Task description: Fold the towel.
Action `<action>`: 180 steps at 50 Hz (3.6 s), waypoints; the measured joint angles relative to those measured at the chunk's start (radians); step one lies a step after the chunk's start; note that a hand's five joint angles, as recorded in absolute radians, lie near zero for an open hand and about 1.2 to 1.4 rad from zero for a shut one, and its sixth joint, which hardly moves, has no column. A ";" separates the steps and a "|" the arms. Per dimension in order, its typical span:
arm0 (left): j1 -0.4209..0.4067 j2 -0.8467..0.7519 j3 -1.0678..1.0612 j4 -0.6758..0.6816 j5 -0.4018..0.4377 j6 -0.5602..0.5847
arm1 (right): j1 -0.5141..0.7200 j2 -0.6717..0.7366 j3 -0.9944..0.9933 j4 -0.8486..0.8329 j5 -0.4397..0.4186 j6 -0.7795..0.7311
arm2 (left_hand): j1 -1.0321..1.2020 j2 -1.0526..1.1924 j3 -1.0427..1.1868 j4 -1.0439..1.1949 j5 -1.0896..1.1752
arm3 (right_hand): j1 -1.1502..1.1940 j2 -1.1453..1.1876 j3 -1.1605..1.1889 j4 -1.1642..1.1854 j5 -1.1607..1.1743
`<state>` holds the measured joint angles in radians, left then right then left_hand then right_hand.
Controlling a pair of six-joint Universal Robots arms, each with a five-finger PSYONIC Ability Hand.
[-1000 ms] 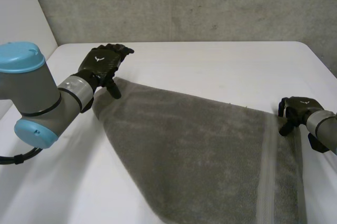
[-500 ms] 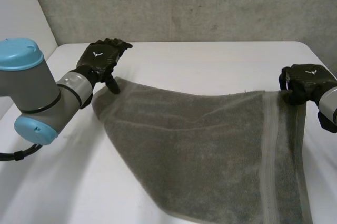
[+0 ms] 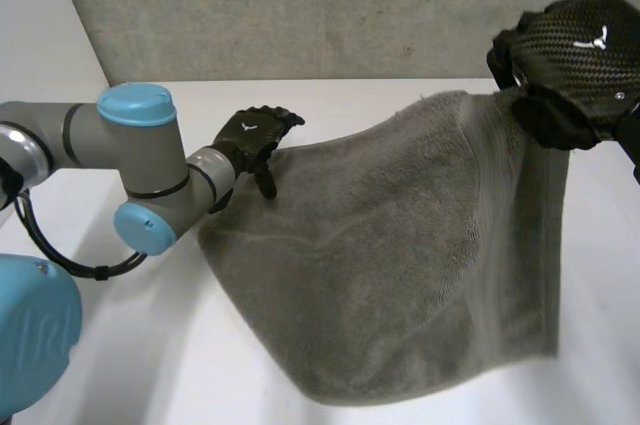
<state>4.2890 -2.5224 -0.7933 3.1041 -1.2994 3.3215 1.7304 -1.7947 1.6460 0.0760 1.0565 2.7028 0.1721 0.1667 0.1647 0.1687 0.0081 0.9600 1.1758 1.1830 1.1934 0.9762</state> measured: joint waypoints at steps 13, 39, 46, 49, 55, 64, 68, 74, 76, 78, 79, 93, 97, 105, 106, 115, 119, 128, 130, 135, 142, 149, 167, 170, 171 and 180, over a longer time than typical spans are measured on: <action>-0.013 -0.124 0.147 0.002 0.003 0.006 | 0.031 -0.105 -0.008 0.000 -0.074 0.002 | 0.484 0.480 0.456 0.454 0.437 | 0.000 0.000 0.002 0.000 0.000; -0.059 -0.182 0.217 -0.007 0.129 0.095 | 0.029 -0.092 -0.060 -0.006 -0.075 -0.004 | 0.163 0.164 0.163 0.160 0.147 | 0.000 0.000 0.002 0.000 0.000; -0.067 -0.193 0.225 -0.044 0.190 0.095 | 0.027 -0.087 -0.069 -0.027 -0.074 -0.003 | 0.802 0.791 0.791 0.788 0.776 | 0.000 0.000 0.002 0.000 0.000; -0.067 -0.196 0.234 -0.056 0.203 0.095 | 0.024 -0.075 -0.074 -0.044 -0.073 -0.002 | 0.955 0.964 0.964 0.962 0.946 | 0.000 0.000 0.002 0.000 0.000; -0.064 -0.191 0.247 -0.070 0.210 0.099 | 0.020 -0.027 -0.102 -0.075 -0.066 -0.002 | 0.990 1.032 1.032 1.028 1.002 | 0.000 0.000 0.002 0.000 0.000; -0.049 -0.164 0.349 -0.017 0.047 0.103 | 0.015 0.082 -0.194 -0.113 -0.050 -0.004 | 1.003 1.048 1.049 1.045 1.015 | 0.000 0.000 0.002 0.000 0.000; -0.035 -0.145 0.395 0.044 -0.087 0.102 | 0.016 0.124 -0.227 -0.156 -0.037 -0.005 | 1.003 1.050 1.050 1.047 1.017 | 0.000 0.000 0.002 0.000 0.000; 0.001 -0.018 0.360 0.176 -0.258 0.079 | 0.029 0.210 -0.276 -0.342 0.041 -0.013 | 1.003 1.050 1.050 1.048 1.017 | 0.000 0.010 0.002 0.000 0.000; 0.007 0.035 0.312 0.199 -0.269 0.063 | 0.035 0.233 -0.286 -0.399 0.070 -0.015 | 1.003 1.050 1.050 1.048 1.022 | 0.000 0.010 0.002 0.000 0.000; 0.011 0.099 0.237 0.219 -0.262 0.039 | 0.044 0.257 -0.293 -0.445 0.096 -0.016 | 1.003 1.050 1.050 1.048 1.022 | 0.000 0.010 0.002 0.000 0.000; 0.011 0.116 0.213 0.223 -0.254 0.032 | 0.047 0.263 -0.294 -0.455 0.103 -0.016 | 1.003 1.049 1.049 1.047 1.022 | 0.000 0.010 0.002 0.000 0.000; -0.011 0.055 0.029 0.180 0.129 -0.047 | 0.146 0.212 -0.249 -0.414 0.084 -0.012 | 0.225 0.228 0.235 0.228 0.213 | 0.000 0.010 0.002 0.000 0.000; -0.019 -0.024 0.107 0.126 0.205 -0.077 | 0.159 0.175 -0.242 -0.377 0.054 -0.012 | 0.196 0.197 0.200 0.195 0.180 | 0.000 0.010 0.003 0.000 0.000; -0.045 -0.233 0.361 -0.078 0.348 -0.184 | 0.162 0.099 -0.208 -0.321 -0.012 -0.011 | 0.186 0.185 0.188 0.184 0.168 | 0.000 0.010 0.006 0.000 0.000; -0.051 -0.255 0.385 -0.108 0.369 -0.191 | 0.160 0.092 -0.202 -0.320 -0.016 -0.011 | 0.200 0.208 0.203 0.198 0.183 | 0.000 0.010 0.006 0.000 0.000; -0.065 -0.271 0.447 -0.137 0.319 -0.193 | 0.154 0.094 -0.194 -0.324 -0.020 -0.015 | 0.967 1.011 1.007 1.006 0.978 | 0.000 0.010 0.006 0.000 0.000; -0.063 -0.253 0.466 -0.099 0.241 -0.191 | 0.153 0.103 -0.200 -0.327 -0.019 -0.017 | 0.989 1.032 1.031 1.030 1.005 | 0.000 0.010 0.006 0.000 0.000; -0.012 -0.046 0.487 0.203 -0.141 -0.173 | 0.143 0.263 -0.316 -0.400 0.064 -0.049 | 0.999 1.047 1.048 1.048 1.017 | 0.000 0.010 0.006 0.000 0.000; -0.006 0.000 0.470 0.242 -0.170 -0.165 | 0.143 0.290 -0.339 -0.434 0.099 -0.063 | 1.003 1.047 1.048 1.048 1.019 | 0.000 0.010 0.006 0.000 0.000; -0.004 0.151 0.348 0.317 -0.229 -0.139 | 0.148 0.357 -0.373 -0.577 0.180 -0.104 | 1.003 1.048 1.049 1.048 1.021 | 0.000 0.010 0.006 0.000 0.000; -0.012 0.331 0.040 0.363 -0.299 -0.106 | 0.149 0.430 -0.324 -0.700 0.137 -0.119 | 1.003 1.048 1.049 1.048 1.021 | 0.000 0.010 0.006 0.000 0.000; -0.019 0.506 -0.394 0.429 -0.367 -0.033 | 0.131 0.491 -0.217 -0.685 0.016 -0.115 | 1.005 1.048 1.050 1.049 1.021 | 0.000 0.010 0.006 0.000 0.000; -0.257 0.473 -0.974 0.364 -0.417 0.232 | -0.020 0.595 0.134 -0.303 -0.056 -0.281 | 0.931 0.932 0.935 0.930 0.918 | -0.022 -0.065 -0.064 -0.072 -0.044; -0.266 0.475 -0.970 0.323 -0.439 0.229 | -0.049 0.595 0.144 -0.225 -0.045 -0.356 | 0.588 0.606 0.630 0.622 0.607 | -0.351 -0.476 -0.464 -0.474 -0.413; -0.266 0.478 -0.968 0.316 -0.441 0.228 | -0.054 0.594 0.143 -0.211 -0.043 -0.365 | 0.551 0.566 0.588 0.581 0.566 | -0.406 -0.542 -0.536 -0.546 -0.490; -0.254 0.565 -0.884 0.248 -0.445 0.226 | -0.078 0.550 0.079 -0.084 -0.024 -0.302 | 0.251 0.250 0.253 0.246 0.231 | -0.616 -0.770 -0.797 -0.820 -0.781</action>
<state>4.0352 -1.9572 -1.6774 3.3517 -1.7442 3.5476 1.6522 -1.2446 1.7248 -0.0077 1.0329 2.4007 0.4232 0.4163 0.4176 0.4147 0.2391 0.3444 0.4059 0.3864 0.3730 0.1952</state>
